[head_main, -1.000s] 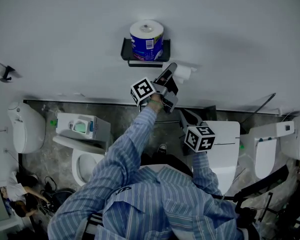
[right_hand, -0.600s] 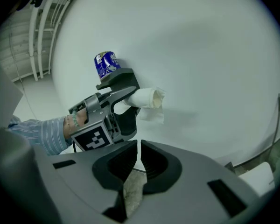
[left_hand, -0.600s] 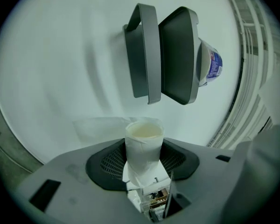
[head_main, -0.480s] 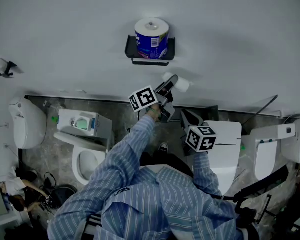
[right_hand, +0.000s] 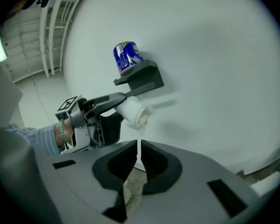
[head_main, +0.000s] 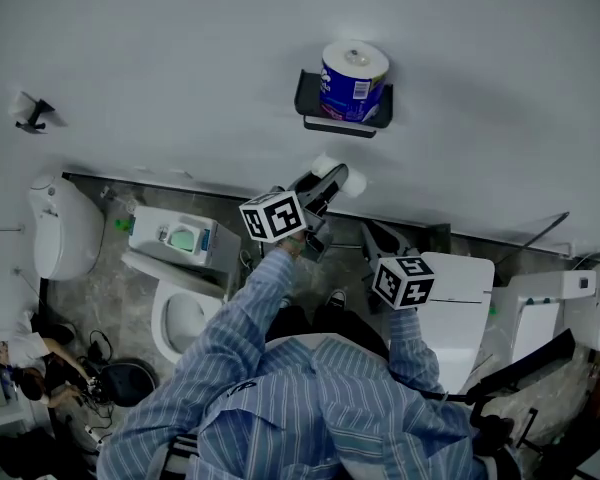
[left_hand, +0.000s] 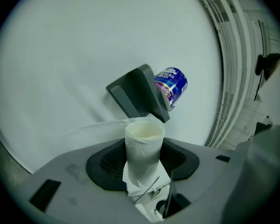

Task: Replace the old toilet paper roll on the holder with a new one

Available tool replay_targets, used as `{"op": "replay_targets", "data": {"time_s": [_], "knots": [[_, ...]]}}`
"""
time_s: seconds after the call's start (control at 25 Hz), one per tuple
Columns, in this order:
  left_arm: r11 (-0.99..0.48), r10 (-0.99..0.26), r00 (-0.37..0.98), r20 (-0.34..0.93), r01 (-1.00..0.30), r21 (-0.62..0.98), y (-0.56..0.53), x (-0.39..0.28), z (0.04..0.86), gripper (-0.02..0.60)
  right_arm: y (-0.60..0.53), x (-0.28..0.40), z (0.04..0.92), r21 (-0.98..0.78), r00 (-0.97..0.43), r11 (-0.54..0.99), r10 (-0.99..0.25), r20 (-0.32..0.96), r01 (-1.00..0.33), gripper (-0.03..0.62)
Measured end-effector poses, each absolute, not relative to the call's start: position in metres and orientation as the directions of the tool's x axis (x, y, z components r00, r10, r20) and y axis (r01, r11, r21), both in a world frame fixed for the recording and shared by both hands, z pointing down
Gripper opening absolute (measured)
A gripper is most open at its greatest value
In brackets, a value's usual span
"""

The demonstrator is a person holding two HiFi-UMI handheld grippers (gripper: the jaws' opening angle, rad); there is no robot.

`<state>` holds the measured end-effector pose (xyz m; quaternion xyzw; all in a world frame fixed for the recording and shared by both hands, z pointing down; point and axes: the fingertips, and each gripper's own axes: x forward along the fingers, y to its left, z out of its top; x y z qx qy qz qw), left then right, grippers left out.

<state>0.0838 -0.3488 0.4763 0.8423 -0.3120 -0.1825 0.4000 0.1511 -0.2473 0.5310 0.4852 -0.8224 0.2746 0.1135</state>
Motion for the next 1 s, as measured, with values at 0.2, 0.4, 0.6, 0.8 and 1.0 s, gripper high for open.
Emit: {"op": "replay_targets", "data": {"time_s": [0.2,0.4,0.6,0.8,1.0], "knots": [[-0.529,-0.673,0.739,-0.006,-0.476,0.702,-0.329,0.048,0.469,0.203,-0.258,0.127,0.5,-0.278,-0.539,0.463,-0.755,0.374,-0.842,0.028],[-0.596,-0.654,0.754,0.061,-0.563,0.572,-0.304,0.024,0.463,0.202,-0.266,0.109,0.474,-0.25,-0.546,0.487,-0.774,0.321,-0.837,0.028],[-0.619,-0.659,0.742,0.12,-0.626,0.474,-0.286,0.0,0.47,0.202,-0.286,0.101,0.434,-0.221,-0.548,0.505,-0.802,0.237,-0.834,0.028],[-0.616,-0.658,0.742,0.125,-0.627,0.477,-0.274,-0.015,0.473,0.202,-0.309,0.097,0.388,-0.167,-0.535,0.512,-0.831,0.149,-0.842,0.029],[-0.625,-0.652,0.749,0.113,-0.617,0.479,-0.266,-0.023,0.47,0.204,-0.321,0.091,0.36,-0.13,-0.536,0.523,-0.836,0.113,-0.843,0.036]]}}
